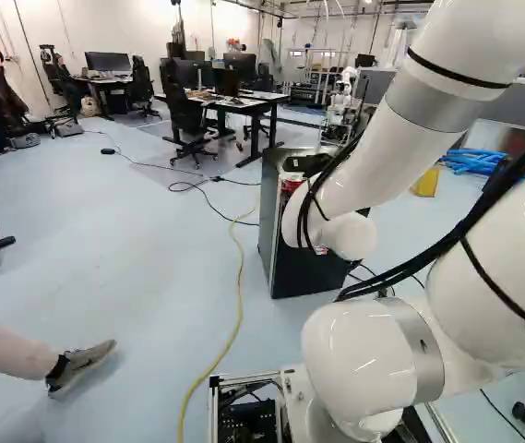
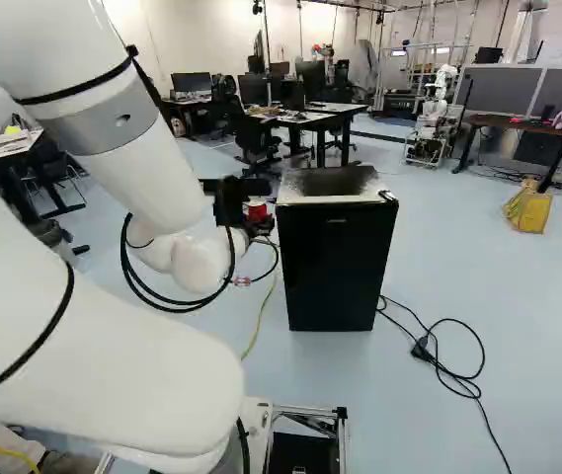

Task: Grab a drink from the fridge

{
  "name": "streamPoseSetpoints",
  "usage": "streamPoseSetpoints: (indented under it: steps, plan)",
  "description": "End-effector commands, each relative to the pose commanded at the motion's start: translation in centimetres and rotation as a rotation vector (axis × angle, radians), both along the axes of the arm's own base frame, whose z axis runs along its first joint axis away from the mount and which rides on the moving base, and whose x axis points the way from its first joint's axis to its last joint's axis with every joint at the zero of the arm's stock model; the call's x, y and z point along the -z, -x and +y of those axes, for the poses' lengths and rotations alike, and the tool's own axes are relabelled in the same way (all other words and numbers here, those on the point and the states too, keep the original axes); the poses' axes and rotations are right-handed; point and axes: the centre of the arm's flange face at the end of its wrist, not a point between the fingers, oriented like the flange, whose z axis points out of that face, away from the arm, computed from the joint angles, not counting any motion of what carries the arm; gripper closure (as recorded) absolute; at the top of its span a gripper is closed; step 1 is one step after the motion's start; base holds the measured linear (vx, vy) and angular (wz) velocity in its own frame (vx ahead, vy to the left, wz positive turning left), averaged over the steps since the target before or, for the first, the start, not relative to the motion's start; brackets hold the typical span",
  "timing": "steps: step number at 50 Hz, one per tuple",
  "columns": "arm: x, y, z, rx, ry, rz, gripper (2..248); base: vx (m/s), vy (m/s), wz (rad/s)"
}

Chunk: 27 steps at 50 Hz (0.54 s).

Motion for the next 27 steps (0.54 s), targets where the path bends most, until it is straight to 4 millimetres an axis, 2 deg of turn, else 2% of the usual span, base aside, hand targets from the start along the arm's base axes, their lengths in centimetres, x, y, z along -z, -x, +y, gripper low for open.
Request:
streamPoseSetpoints:
  steps: [27]
  plan:
    - [0.5, 1.3, 0.3, -0.007, 0.002, 0.004, 155, 0.0, 0.0, 0.0]
